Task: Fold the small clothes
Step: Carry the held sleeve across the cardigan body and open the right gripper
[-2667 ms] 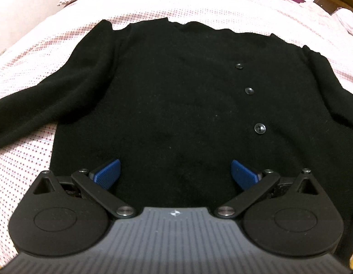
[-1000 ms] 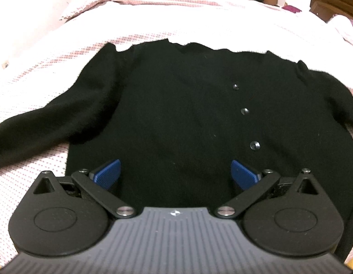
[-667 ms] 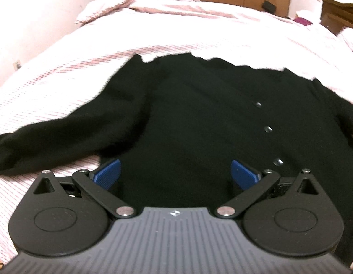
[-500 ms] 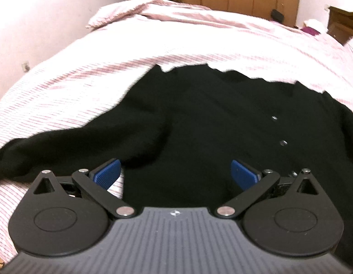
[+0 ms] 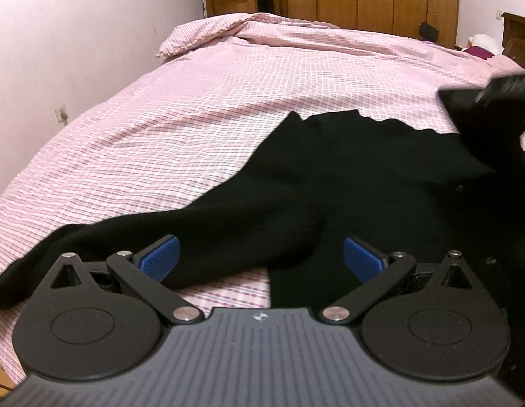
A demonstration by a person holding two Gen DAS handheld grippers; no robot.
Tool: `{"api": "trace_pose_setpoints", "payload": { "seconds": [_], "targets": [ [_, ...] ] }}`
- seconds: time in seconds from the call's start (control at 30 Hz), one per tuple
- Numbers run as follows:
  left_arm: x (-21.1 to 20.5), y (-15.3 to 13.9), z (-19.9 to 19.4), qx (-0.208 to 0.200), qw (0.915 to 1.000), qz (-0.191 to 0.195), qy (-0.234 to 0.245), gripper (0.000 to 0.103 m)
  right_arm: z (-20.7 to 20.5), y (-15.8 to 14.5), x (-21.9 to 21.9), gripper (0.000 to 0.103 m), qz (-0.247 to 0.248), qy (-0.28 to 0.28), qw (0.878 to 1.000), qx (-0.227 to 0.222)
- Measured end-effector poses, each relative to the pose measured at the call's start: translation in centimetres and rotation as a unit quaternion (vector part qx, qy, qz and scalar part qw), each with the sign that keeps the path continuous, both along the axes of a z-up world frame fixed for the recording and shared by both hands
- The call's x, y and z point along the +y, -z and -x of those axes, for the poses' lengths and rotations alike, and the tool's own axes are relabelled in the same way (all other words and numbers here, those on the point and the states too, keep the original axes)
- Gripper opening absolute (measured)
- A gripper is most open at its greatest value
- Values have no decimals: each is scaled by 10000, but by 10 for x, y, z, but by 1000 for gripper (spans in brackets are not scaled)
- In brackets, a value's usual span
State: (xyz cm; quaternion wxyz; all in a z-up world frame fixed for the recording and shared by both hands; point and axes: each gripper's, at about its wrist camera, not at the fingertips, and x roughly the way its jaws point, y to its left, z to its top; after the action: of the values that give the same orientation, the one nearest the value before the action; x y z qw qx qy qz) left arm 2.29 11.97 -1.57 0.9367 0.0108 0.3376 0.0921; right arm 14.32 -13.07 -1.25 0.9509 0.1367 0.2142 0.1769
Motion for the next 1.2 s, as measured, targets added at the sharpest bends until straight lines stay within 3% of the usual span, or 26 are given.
{"api": "trace_pose_setpoints", "payload": {
  "seconds": [0.27, 0.37, 0.43, 0.53, 0.83, 1.03, 1.2],
  "targets": [
    [16, 8, -1, 88, 9997, 171, -142, 103, -17, 54, 28, 14, -255, -240, 9939, 1049],
    [17, 9, -2, 99, 9996, 206, -174, 103, -16, 66, 28, 31, -475, -213, 9896, 1343],
    [16, 8, -1, 80, 9996, 203, -169, 103, -10, 66, 28, 49, -634, -274, 9891, 1302],
    [13, 5, 0, 41, 9998, 172, -124, 103, 3, 60, 29, 65, -591, -360, 9901, 1219],
    [-17, -12, -6, -120, 9993, 89, 342, 103, 64, 37, -18, 66, -300, -387, 9946, 918],
    [-58, -21, -23, -155, 9959, 132, 883, 103, 86, 34, -69, 66, 424, 403, 9958, 700],
    [-104, -20, -42, -52, 9905, 32, 1370, 103, 89, 44, -120, 66, 333, 1071, 9908, 754]
  ]
}}
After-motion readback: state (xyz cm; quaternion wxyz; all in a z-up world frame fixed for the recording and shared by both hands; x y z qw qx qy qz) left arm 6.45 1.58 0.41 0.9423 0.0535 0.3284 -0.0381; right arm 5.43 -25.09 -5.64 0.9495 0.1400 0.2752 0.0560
